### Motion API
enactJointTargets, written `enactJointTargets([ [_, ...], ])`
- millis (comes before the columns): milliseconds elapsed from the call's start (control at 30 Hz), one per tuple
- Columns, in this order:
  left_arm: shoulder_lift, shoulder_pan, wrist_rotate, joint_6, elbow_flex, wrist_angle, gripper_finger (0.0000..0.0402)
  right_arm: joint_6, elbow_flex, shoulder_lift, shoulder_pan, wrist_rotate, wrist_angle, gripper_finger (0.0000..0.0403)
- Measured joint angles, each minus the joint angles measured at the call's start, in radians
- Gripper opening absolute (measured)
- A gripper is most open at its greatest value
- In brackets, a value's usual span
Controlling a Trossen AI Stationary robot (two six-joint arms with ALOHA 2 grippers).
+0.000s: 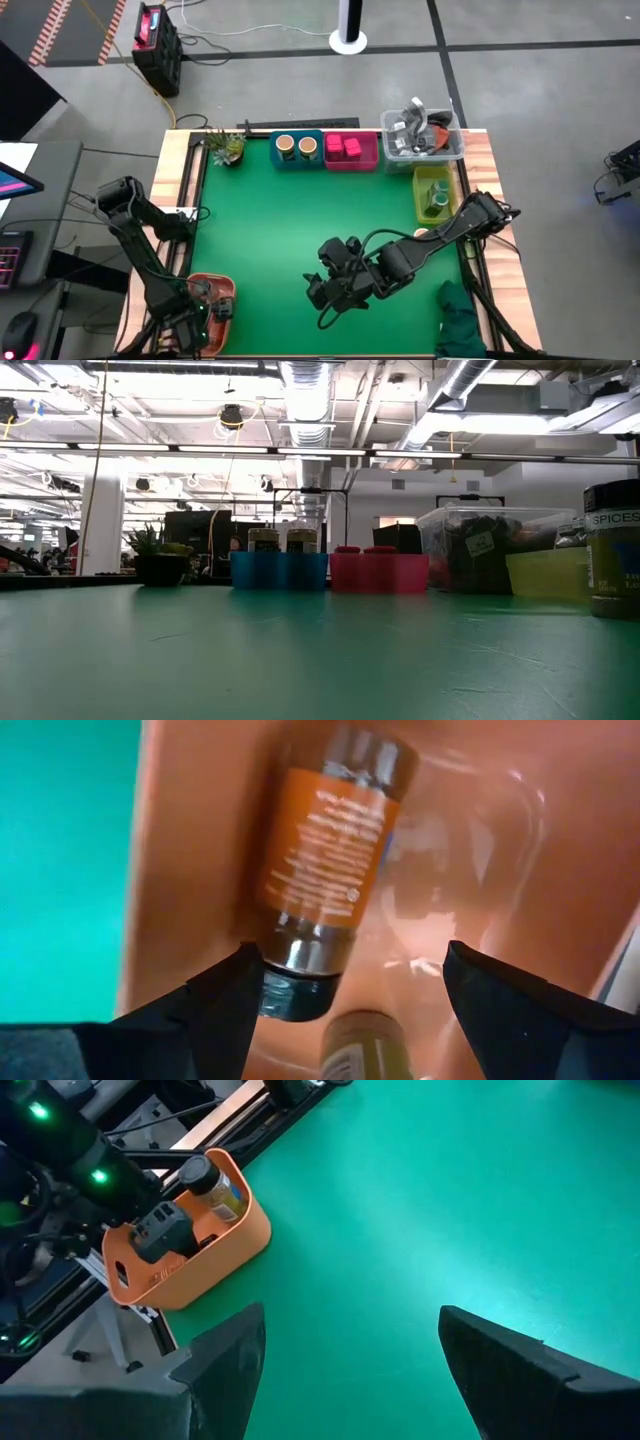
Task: Sort spices by type
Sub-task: Adjust the orange spice bottle in the orange bin
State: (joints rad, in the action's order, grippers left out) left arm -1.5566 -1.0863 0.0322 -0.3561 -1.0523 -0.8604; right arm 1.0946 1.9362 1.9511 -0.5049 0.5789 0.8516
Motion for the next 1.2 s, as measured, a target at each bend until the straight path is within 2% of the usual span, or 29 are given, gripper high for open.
enactJointTargets([
  [267, 0.001, 0.000, 0.000, -0.088, 0.041, 0.052, 0.0277, -0.003, 0.000, 0.000, 0.001, 0.013, 0.000, 0.0320],
  [433, 0.000, 0.000, -0.004, -0.097, 0.092, 0.145, 0.0271, -0.003, 0.000, 0.000, 0.001, 0.032, 0.000, 0.0320],
  [667, -0.002, 0.001, 0.002, -0.095, 0.095, 0.176, 0.0270, -0.003, 0.000, 0.000, 0.001, 0.033, 0.001, 0.0320],
  [1000, -0.105, 0.005, -0.021, -0.066, 0.094, 0.176, 0.0268, -0.003, 0.000, 0.000, 0.001, 0.033, 0.004, 0.0320],
  [1100, -0.111, 0.005, -0.003, -0.051, 0.087, 0.170, 0.0250, -0.003, 0.000, 0.000, -0.005, 0.033, 0.006, 0.0320],
  [1200, -0.112, 0.005, 0.001, -0.039, 0.077, 0.158, 0.0213, -0.003, 0.000, 0.000, -0.007, 0.033, 0.008, 0.0320],
])
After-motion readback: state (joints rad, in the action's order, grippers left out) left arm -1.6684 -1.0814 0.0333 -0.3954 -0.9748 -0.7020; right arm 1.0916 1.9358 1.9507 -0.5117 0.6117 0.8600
